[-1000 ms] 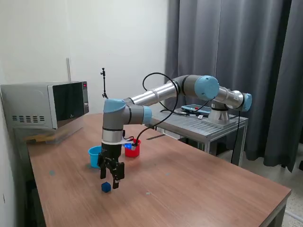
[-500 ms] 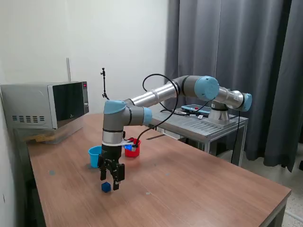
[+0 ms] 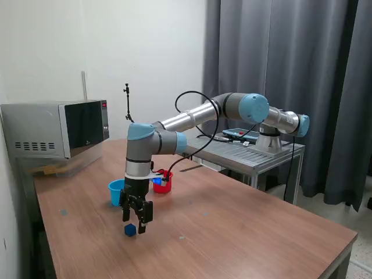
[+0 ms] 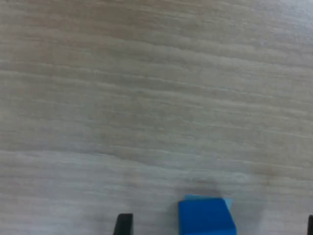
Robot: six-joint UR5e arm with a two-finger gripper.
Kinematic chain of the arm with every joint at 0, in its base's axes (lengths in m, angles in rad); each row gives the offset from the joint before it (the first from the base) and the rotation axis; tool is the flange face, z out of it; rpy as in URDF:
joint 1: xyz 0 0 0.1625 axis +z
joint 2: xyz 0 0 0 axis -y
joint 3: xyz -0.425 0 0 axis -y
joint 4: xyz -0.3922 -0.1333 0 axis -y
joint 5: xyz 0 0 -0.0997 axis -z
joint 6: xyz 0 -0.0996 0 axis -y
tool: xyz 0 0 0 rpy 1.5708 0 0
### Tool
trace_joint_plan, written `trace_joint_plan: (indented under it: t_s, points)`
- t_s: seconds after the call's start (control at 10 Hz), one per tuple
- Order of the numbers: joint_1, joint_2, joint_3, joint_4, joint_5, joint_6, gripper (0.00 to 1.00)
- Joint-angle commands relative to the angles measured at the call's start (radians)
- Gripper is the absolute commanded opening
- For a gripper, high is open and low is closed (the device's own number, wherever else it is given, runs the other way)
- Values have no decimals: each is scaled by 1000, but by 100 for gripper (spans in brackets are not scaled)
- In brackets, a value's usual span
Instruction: Place red objects in the red bin, and blue objects in the blue bin.
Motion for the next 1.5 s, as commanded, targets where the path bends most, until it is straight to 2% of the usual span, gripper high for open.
trace_joint_plan:
  t_s: [0.0,0.6,0.7,1.4]
  points:
    - [0,2,1,0,0,0,100]
    - [2,0,4,-23,3,1,100]
    - [2,0,5,-23,3,1,0]
    - [2,0,5,-25,0,0,0]
